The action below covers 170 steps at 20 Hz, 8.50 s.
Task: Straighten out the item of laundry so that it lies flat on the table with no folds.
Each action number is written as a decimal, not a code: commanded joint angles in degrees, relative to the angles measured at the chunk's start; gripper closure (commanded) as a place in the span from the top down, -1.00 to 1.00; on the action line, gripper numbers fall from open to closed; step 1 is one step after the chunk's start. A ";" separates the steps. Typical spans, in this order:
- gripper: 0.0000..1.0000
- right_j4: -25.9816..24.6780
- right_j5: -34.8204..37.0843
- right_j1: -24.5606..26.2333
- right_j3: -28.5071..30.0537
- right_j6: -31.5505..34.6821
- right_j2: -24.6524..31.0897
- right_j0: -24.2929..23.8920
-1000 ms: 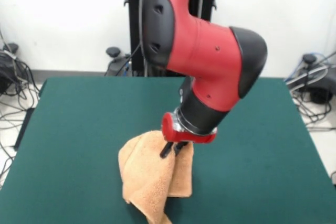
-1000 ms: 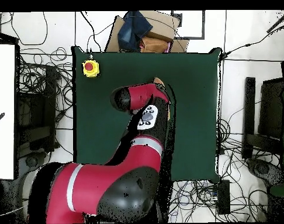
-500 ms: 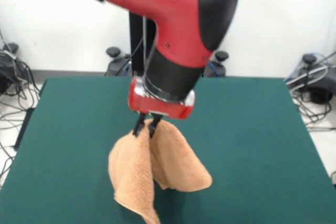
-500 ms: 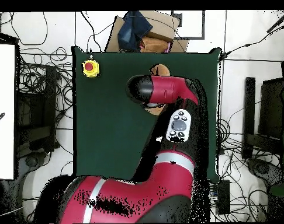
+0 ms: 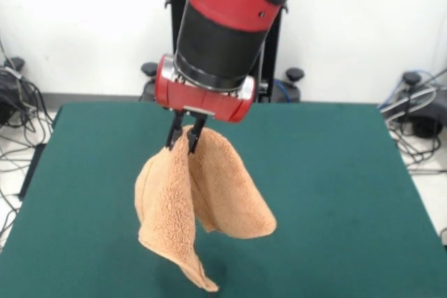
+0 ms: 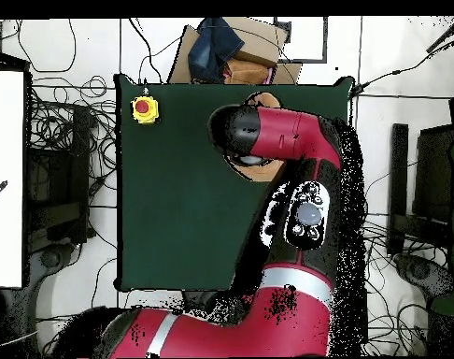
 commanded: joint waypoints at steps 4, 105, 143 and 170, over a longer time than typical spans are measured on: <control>-1.00 1.57 6.21 -2.16 7.36 0.93 8.28 0.01; 1.00 2.12 6.95 -5.03 10.31 2.83 12.60 -2.22; 1.00 -0.45 -12.91 5.56 9.76 6.68 13.59 -2.17; 1.00 -1.73 -17.79 5.34 11.36 3.54 15.16 -3.00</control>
